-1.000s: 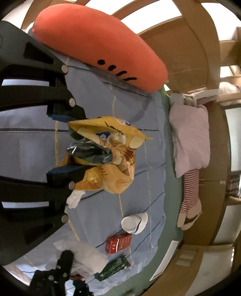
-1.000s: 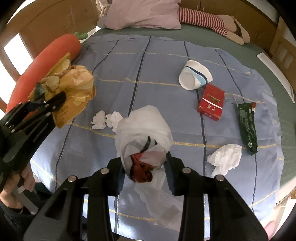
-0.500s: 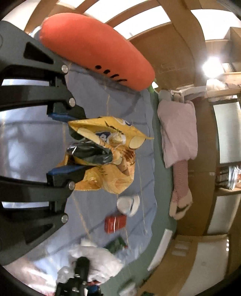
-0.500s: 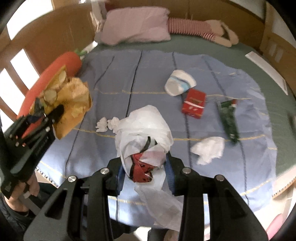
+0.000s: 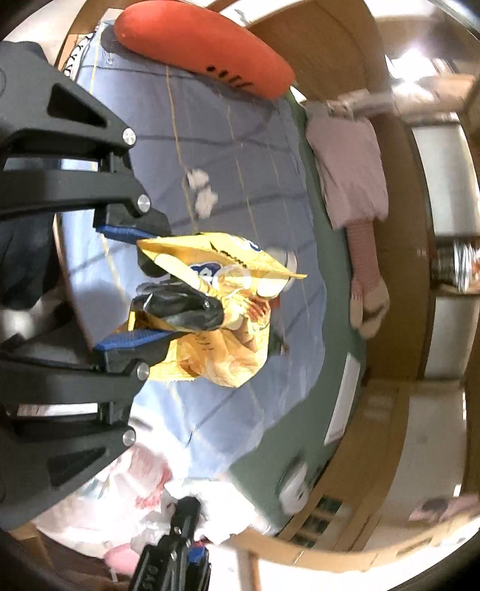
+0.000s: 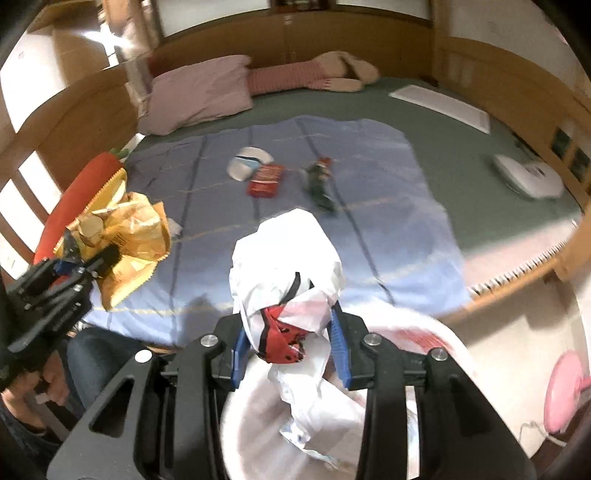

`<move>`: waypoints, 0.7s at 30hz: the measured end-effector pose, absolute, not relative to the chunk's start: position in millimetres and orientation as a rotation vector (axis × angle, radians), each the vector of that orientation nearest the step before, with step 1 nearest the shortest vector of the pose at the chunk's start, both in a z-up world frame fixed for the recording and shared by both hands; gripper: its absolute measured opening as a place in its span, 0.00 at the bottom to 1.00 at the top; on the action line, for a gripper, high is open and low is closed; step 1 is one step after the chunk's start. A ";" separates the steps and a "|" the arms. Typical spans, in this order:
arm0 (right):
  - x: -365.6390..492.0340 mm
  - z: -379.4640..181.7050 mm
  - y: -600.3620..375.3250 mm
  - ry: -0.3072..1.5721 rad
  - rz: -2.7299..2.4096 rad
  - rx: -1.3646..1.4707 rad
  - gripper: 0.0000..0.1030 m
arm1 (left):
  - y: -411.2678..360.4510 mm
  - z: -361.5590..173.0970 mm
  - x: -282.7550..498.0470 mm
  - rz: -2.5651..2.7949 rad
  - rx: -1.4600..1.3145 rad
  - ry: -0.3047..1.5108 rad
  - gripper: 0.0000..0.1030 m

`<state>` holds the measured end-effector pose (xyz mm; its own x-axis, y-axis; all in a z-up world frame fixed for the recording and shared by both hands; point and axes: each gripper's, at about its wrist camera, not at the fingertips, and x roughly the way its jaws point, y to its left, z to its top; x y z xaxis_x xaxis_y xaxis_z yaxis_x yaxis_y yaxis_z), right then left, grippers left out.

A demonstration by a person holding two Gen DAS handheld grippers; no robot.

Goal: Collect trash
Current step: 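Carry the chip bag and white tissue bag toward the white trash bag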

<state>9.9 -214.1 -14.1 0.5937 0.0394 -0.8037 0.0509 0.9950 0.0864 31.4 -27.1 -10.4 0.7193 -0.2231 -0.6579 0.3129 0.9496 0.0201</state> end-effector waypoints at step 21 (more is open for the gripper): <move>-96.9 -62.3 -299.0 1.012 -0.110 0.213 0.37 | -130.7 -12.3 -56.0 -0.517 0.303 0.702 0.39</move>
<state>-96.9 -299.0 -62.3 0.5266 0.0074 -0.8501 0.1891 0.9739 0.1256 -56.0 -130.7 -12.3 0.6463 -0.3471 -0.6796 0.5454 0.8330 0.0933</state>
